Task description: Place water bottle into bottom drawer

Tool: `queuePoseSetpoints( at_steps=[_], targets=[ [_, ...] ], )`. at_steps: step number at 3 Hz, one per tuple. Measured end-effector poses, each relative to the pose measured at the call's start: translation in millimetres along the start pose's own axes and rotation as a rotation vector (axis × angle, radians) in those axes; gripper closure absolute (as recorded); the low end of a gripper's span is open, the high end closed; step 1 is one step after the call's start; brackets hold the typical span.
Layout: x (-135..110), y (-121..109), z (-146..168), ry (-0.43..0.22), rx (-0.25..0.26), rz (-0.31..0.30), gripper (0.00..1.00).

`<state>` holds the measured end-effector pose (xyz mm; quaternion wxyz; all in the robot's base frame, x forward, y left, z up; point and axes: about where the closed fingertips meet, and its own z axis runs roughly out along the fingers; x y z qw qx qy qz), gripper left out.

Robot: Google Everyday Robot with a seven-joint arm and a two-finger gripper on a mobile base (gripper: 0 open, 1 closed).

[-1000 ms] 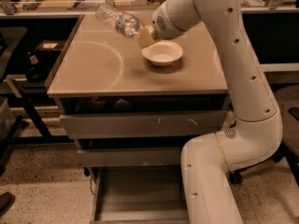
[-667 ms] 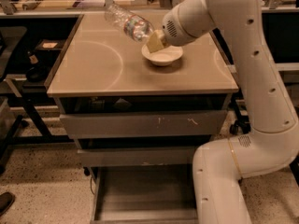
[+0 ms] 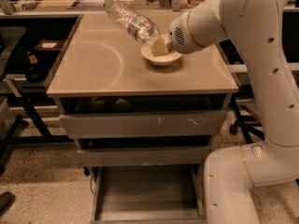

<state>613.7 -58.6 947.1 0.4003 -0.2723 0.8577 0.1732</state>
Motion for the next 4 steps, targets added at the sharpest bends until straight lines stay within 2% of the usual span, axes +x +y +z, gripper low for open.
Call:
queuePoseSetpoints(
  at_steps=[1, 2, 3, 4],
  targets=[
    [-6, 2, 3, -0.021, -0.008, 0.001, 1.0],
    [-5, 7, -3, -0.013, -0.006, -0.006, 1.0],
    [14, 14, -20, 0.013, 0.01, 0.016, 1.0],
    [59, 38, -61, 0.007, 0.019, 0.104, 1.0]
  ],
)
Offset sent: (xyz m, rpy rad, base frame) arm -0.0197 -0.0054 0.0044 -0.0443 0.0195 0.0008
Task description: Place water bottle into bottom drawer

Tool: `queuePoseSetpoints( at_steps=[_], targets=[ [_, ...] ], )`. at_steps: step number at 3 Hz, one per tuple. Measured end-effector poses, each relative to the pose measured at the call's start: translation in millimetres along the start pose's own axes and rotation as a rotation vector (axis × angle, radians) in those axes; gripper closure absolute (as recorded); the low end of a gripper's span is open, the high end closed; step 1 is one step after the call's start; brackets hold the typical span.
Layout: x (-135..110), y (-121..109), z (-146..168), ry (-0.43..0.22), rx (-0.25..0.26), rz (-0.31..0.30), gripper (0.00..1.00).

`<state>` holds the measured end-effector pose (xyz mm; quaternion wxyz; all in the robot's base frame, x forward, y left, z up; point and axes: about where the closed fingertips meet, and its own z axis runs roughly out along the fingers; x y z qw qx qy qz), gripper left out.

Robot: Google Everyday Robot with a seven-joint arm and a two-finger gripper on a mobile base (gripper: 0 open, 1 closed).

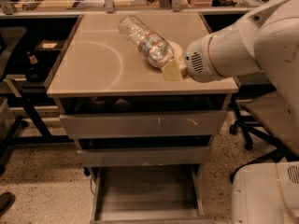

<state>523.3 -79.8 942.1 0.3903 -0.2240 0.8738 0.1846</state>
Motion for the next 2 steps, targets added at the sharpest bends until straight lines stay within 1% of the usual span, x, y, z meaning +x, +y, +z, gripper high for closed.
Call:
queuePoseSetpoints(
  at_steps=[1, 2],
  targets=[
    [-4.4, 2.1, 2.2, -0.015, -0.011, 0.003, 1.0],
    [0.8, 7.6, -0.9, -0.007, -0.01, -0.002, 1.0]
  ],
)
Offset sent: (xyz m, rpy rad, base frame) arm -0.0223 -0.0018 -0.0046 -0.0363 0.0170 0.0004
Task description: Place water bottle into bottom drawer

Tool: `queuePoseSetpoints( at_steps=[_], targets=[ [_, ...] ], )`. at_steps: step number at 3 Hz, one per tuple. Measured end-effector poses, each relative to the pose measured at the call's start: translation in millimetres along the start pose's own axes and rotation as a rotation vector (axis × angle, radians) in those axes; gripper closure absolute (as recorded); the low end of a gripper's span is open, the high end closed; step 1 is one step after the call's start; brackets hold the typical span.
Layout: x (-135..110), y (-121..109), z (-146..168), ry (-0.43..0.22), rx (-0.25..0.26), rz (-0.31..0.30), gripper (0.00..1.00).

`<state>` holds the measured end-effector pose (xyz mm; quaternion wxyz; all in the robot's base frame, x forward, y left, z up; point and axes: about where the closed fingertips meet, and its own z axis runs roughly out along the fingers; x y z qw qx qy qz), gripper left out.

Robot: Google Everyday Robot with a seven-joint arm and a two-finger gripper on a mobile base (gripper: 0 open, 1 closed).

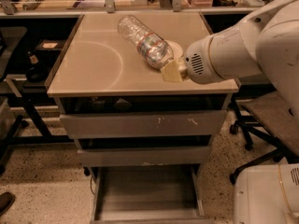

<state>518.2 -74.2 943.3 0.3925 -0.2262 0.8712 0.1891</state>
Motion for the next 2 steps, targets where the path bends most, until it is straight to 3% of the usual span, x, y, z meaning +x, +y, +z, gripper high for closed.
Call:
queuePoseSetpoints(
  at_steps=[2],
  targets=[
    [70, 14, -14, 0.058, 0.027, 0.102, 1.0]
  ],
)
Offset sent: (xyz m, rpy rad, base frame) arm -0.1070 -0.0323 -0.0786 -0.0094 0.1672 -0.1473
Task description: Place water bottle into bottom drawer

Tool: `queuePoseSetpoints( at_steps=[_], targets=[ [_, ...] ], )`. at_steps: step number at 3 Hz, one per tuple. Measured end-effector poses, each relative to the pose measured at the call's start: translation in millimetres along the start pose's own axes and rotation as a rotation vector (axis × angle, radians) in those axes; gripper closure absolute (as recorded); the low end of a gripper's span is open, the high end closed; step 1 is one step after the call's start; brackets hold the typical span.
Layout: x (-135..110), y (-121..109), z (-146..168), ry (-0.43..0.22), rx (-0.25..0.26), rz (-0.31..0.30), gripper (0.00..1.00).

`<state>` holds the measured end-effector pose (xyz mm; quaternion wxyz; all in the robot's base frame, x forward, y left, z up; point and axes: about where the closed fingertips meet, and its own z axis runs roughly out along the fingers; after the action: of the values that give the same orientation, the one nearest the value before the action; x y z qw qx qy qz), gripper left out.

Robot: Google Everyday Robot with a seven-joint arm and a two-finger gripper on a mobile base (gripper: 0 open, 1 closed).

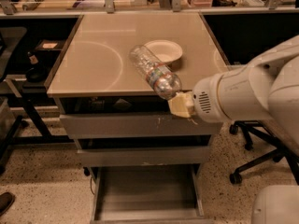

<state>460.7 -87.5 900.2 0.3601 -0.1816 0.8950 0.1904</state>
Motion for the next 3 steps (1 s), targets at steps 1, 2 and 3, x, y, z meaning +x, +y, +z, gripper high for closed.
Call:
queuePoseSetpoints(
  at_steps=[1, 2, 3],
  targets=[
    [33, -2, 15, 0.038, -0.004, 0.076, 1.0],
    [33, -2, 15, 0.038, -0.004, 0.076, 1.0],
    [60, 2, 35, 0.045, -0.051, 0.134, 1.0]
  ],
)
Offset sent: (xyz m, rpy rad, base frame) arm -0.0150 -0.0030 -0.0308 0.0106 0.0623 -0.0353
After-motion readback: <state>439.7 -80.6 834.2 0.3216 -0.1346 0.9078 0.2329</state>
